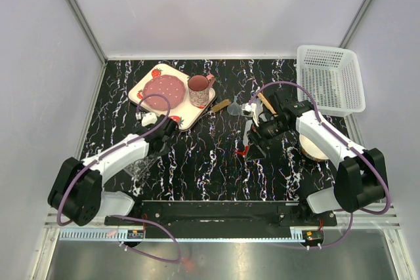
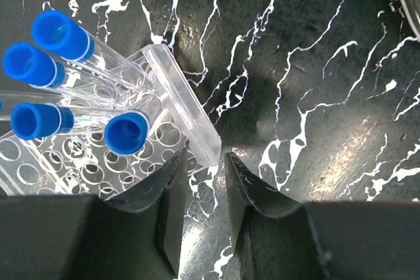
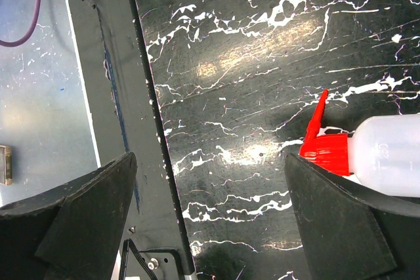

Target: Organize the chemistry lab equipment

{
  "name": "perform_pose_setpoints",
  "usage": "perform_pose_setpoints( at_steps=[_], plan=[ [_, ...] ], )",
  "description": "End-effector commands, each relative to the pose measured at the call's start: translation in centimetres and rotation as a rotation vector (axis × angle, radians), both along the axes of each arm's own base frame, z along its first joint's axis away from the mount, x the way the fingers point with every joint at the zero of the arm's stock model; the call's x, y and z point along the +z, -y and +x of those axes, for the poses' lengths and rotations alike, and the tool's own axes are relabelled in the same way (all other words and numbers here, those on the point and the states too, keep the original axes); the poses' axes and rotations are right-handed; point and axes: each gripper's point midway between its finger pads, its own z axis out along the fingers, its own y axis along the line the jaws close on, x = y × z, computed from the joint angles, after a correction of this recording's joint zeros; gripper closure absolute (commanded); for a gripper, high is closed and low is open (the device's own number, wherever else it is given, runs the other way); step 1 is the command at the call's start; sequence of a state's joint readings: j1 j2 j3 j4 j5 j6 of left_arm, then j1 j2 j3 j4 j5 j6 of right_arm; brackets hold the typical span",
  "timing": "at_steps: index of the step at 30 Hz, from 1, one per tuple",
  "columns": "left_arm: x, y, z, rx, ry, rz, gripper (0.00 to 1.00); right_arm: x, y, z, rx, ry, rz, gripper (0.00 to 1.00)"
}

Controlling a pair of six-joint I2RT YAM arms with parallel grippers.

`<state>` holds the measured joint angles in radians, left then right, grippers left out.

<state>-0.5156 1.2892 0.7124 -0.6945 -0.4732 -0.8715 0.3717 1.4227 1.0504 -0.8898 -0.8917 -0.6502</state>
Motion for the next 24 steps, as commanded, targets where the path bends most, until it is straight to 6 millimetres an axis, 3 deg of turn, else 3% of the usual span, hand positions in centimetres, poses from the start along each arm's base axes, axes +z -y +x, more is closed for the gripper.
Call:
perform_pose_setpoints(
  at_steps=[1,15,19,24],
  plan=[
    [0.1,0.8,2.0,-0.009,0.034,-0.029,0.69,0.6,0.0,0.4,0.007,0.023,0.009,0.0],
    [1.2,1.0,5.8,-0.039,0.079,-0.064,0.69,0.5,0.1,0.4,0.006,0.028,0.003,0.0],
    [2.4,1.4,5.8,-0.051,0.106,-0.096,0.68,0.6,0.1,0.4,0.007,0.028,0.004,0.0],
    [4.3,1.2,4.8,-0.071,0.144,-0.122,0.59,0.5,0.1,0.3,0.009,0.024,0.002,0.0]
  ],
)
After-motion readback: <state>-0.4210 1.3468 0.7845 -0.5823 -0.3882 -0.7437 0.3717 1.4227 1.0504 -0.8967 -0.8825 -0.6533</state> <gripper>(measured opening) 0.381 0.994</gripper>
